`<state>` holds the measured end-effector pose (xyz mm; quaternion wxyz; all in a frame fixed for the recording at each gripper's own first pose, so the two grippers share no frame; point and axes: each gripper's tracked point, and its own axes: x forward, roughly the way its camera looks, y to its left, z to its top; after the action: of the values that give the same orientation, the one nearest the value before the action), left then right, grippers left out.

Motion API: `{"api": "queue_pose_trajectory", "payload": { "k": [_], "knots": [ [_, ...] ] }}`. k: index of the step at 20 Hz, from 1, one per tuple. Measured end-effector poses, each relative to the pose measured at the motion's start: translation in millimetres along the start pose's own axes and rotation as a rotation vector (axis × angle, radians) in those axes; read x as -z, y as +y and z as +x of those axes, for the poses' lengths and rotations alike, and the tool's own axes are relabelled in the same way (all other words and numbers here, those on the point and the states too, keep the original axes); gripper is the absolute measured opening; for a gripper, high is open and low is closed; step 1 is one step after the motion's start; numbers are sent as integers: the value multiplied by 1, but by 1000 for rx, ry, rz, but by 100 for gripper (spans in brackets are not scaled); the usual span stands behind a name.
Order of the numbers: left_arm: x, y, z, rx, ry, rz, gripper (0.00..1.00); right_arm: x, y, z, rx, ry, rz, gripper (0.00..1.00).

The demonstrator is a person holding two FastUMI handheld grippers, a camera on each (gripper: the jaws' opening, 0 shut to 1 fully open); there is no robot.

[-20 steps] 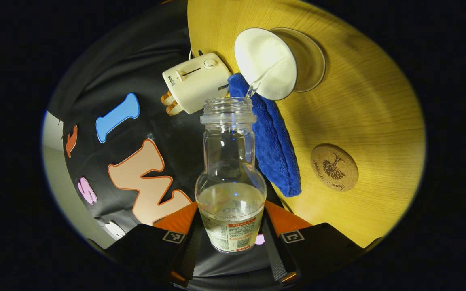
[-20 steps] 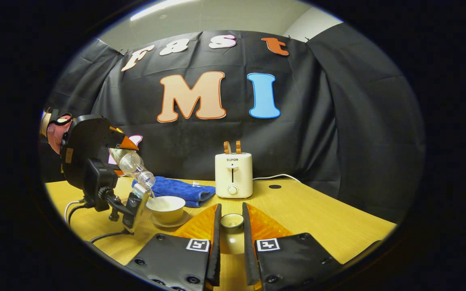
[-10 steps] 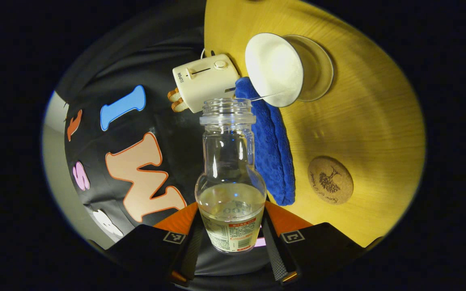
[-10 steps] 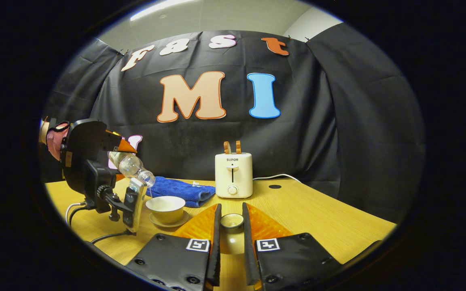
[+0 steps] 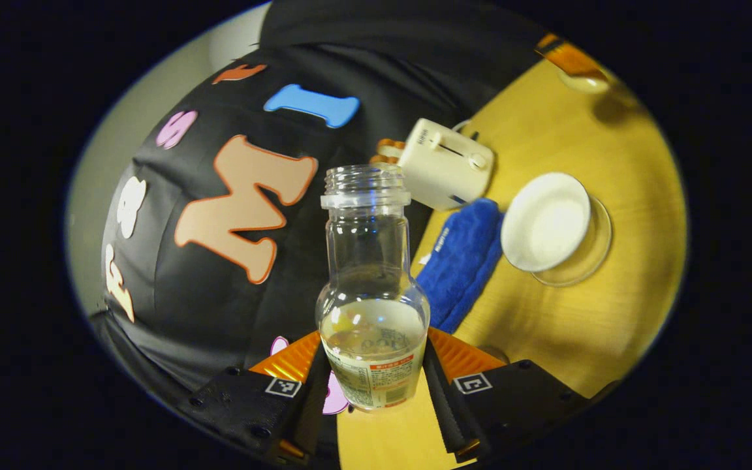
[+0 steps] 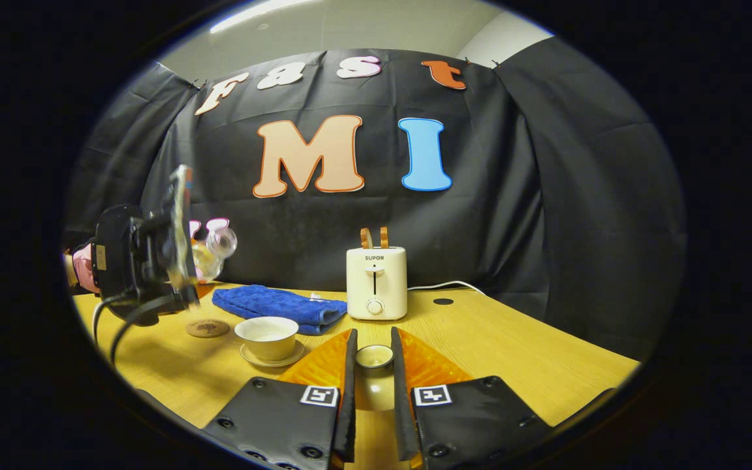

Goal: Open the teacup lid with one hand, grasp the water bottle and pour water into the teacup with the other hand; after pouring, place the water bottle on the coaster and then close the teacup lid.

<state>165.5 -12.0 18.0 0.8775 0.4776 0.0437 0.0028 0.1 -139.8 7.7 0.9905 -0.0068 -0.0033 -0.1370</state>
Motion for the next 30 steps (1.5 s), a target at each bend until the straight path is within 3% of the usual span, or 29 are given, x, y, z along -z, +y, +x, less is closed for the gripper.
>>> {"api": "queue_pose_trajectory", "payload": {
  "k": [5, 13, 19, 30],
  "knots": [
    [9, 8, 0, 38, 12, -485, 69, 0, 0, 1, 0, -1, 0, 28],
    [22, -15, 7, 211, 104, -914, 69, 0, -1, 1, 9, -2, -1, 27],
    [44, -13, 8, 196, 97, -983, 69, 1, -2, 0, 11, -1, -1, 28],
    [50, -22, 21, 207, 116, -977, 70, 0, -2, 1, 12, -2, -1, 28]
  ]
}}
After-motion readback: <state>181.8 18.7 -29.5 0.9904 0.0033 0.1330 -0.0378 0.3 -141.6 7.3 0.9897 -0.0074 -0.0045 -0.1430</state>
